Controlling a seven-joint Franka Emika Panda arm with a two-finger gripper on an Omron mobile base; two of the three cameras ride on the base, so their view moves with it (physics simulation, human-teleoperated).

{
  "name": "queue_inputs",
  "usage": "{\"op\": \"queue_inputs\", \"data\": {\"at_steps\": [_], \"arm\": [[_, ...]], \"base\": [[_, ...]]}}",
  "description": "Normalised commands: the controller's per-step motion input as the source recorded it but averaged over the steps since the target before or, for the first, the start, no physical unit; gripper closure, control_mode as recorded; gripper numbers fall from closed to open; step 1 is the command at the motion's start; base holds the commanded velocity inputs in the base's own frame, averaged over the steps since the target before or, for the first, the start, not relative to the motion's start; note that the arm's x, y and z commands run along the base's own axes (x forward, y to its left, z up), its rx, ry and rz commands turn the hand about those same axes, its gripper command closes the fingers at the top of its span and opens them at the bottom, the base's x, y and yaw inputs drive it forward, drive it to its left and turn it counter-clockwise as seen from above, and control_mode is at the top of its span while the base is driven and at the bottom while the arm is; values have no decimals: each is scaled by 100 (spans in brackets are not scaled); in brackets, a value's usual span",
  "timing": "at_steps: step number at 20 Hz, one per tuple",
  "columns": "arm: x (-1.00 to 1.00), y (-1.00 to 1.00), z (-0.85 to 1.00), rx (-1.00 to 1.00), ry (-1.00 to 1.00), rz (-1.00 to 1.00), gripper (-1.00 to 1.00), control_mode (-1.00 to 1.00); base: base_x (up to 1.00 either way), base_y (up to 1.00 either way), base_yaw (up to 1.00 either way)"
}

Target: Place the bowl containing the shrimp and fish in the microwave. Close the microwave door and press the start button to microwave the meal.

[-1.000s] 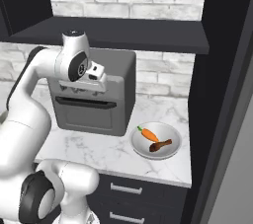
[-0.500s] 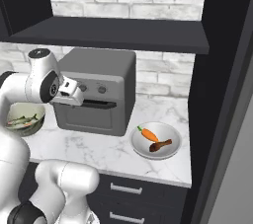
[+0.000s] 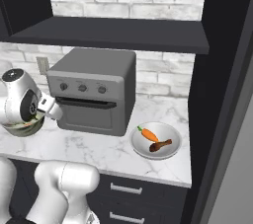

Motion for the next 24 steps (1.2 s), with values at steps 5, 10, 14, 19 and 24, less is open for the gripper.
{"op": "queue_inputs", "data": {"at_steps": [5,10,14,19,24], "arm": [[5,58,-17,3,16,0,-100,-100],[24,48,-20,8,20,0,-100,-100],[36,37,-27,11,15,0,-100,-100],[33,40,-39,4,4,0,-100,-100],[37,34,-41,2,2,0,-100,-100]], "base": [[0,0,0],[0,0,0],[0,0,0],[0,0,0],[0,0,0]]}}
